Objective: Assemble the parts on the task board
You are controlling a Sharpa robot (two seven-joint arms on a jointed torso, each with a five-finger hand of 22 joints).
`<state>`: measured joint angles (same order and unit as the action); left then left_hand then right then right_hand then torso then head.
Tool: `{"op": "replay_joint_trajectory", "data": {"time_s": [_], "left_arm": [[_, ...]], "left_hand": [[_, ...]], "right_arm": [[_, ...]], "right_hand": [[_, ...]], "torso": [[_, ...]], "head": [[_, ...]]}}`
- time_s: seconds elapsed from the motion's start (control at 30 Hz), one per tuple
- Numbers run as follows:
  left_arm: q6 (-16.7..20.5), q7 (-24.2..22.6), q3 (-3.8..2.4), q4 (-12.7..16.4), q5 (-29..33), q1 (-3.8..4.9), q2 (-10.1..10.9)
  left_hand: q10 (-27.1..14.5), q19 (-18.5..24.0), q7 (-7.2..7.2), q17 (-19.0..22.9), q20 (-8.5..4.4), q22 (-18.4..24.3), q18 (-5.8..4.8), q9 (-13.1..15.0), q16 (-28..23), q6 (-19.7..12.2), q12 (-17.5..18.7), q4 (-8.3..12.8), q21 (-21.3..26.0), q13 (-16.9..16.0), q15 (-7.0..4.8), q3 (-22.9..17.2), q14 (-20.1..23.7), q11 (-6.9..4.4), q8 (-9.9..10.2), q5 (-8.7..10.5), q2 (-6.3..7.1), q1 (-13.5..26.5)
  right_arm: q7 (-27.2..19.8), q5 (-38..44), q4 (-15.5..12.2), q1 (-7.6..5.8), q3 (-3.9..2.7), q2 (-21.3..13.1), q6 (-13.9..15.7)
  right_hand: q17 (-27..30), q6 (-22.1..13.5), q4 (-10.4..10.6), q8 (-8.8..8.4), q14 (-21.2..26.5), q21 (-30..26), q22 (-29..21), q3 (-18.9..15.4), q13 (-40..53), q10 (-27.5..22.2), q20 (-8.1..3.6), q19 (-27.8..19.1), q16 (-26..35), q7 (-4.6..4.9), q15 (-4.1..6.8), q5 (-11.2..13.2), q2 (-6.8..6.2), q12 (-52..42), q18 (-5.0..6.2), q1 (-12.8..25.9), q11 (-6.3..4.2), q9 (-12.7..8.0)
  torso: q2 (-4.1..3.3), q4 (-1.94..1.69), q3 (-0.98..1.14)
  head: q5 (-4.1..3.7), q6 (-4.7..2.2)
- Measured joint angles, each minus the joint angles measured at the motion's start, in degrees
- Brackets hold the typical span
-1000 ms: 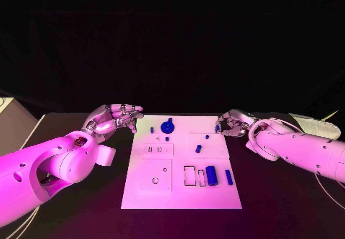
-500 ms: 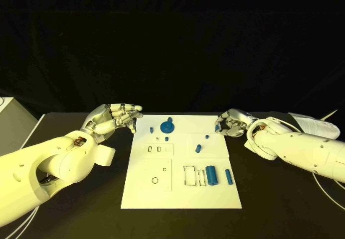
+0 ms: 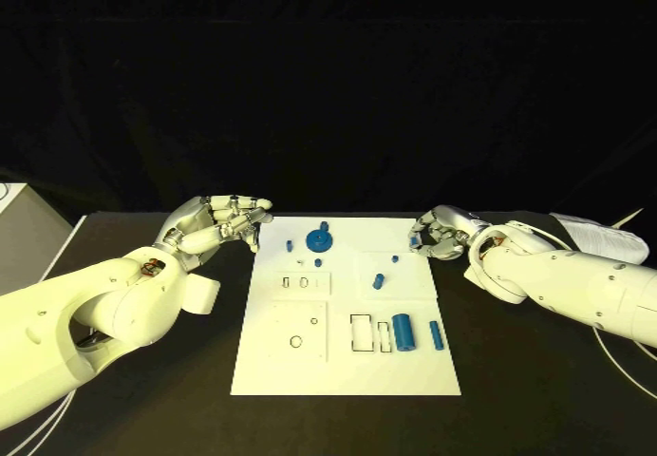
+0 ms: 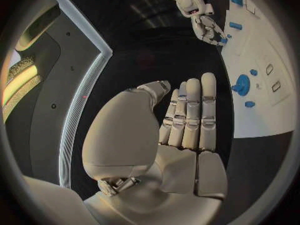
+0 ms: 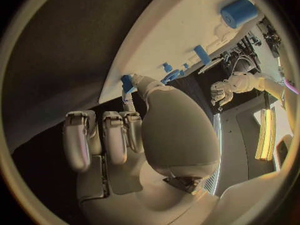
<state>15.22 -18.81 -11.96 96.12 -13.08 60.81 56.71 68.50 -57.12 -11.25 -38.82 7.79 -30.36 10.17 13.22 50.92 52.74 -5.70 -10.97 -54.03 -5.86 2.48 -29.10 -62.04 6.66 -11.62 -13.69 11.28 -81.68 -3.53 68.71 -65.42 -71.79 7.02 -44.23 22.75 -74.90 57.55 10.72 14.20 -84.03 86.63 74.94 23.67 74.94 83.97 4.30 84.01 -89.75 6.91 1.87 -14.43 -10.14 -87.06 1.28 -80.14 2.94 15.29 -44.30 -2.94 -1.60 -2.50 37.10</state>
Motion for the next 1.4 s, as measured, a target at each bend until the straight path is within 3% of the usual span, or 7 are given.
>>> {"op": "replay_joint_trajectory", "data": {"time_s": [0.5,0.77,0.9,1.1,1.4], "left_arm": [[0.0,0.0,0.0,-0.1,0.0,-0.01,0.0],[0.0,0.2,0.0,-0.7,0.0,-0.01,-0.1],[0.0,0.3,0.01,-1.1,0.0,-0.01,-0.7],[0.1,0.8,0.03,-1.8,0.0,0.0,-1.7],[0.7,1.7,0.14,-3.2,-0.2,0.0,-3.3]], "left_hand": [[0.0,0.0,0.0,0.0,0.0,-0.1,0.0,0.1,0.0,0.0,0.0,0.2,-0.3,-0.2,0.0,-0.2,0.0,0.0,0.0,0.0,0.0,0.0],[0.0,0.0,0.0,-0.1,0.0,-0.3,0.0,0.2,0.3,0.0,-0.6,0.4,-0.6,-0.5,0.0,-0.1,0.0,0.0,0.0,0.0,0.0,0.0],[0.1,0.0,0.0,0.0,0.0,-0.4,0.0,0.2,0.3,0.0,-0.9,0.4,-0.6,-0.6,0.0,-0.1,0.0,-0.13,0.0,0.0,0.0,0.0],[1.4,0.1,0.22,0.0,-0.14,-0.7,0.0,0.3,0.6,-0.2,-2.1,0.6,-1.2,-1.3,-0.21,0.2,-0.2,-0.52,0.0,0.0,0.0,0.0],[2.1,0.3,0.41,0.0,-0.32,-0.8,0.0,0.4,0.9,0.0,-3.6,0.8,-1.5,-2.3,-0.41,0.4,-0.4,-1.02,-0.2,0.0,-0.26,0.3]], "right_arm": [[1.0,1.2,-2.8,0.03,-0.05,-0.5,2.8],[2.4,2.1,-7.8,-2.4,-0.39,-1.3,4.5],[3.5,2.5,-11.0,-3.34,-0.45,-0.8,5.5],[5.6,2.8,-14.3,-3.49,-0.43,2.9,7.3],[8.2,2.3,-16.7,-1.45,0.0,8.9,10.9]], "right_hand": [[0.0,0.4,-1.1,0.68,0.0,0.2,0.0,1.1,0.0,0.0,-0.4,0.0,0.0,-0.35,0.0,-0.2,0.66,-0.2,0.0,-0.2,-0.35,0.1],[0.0,0.4,-1.3,0.68,0.0,0.2,0.0,1.3,0.0,0.0,-0.4,0.0,0.0,-0.35,0.0,0.0,0.66,-0.2,0.0,-0.2,-0.35,0.1],[0.0,0.3,-1.3,0.68,0.0,0.2,0.0,1.3,0.0,0.0,-0.4,0.0,0.0,-0.35,0.0,0.1,0.65,-0.2,0.0,-0.2,-0.35,0.1],[0.0,0.3,-1.7,0.68,0.0,0.2,0.0,1.7,0.0,0.0,-0.4,0.0,0.0,-0.33,0.0,0.2,0.64,-0.2,0.0,-0.2,-0.34,0.1],[0.0,-0.1,-2.2,1.12,0.0,0.2,0.0,2.2,0.0,0.0,-0.39,0.0,0.0,-0.15,-0.01,0.2,0.63,-0.2,0.0,-0.2,-0.34,0.1]], "torso": [[0.06,0.08,0.03],[0.39,0.31,-0.07],[0.74,0.5,-0.2],[1.43,0.72,-0.41],[2.42,0.64,-0.88]], "head": [[0.31,-0.2],[0.27,-0.49],[0.53,-0.62],[1.1,-0.47],[1.73,0.1]]}}
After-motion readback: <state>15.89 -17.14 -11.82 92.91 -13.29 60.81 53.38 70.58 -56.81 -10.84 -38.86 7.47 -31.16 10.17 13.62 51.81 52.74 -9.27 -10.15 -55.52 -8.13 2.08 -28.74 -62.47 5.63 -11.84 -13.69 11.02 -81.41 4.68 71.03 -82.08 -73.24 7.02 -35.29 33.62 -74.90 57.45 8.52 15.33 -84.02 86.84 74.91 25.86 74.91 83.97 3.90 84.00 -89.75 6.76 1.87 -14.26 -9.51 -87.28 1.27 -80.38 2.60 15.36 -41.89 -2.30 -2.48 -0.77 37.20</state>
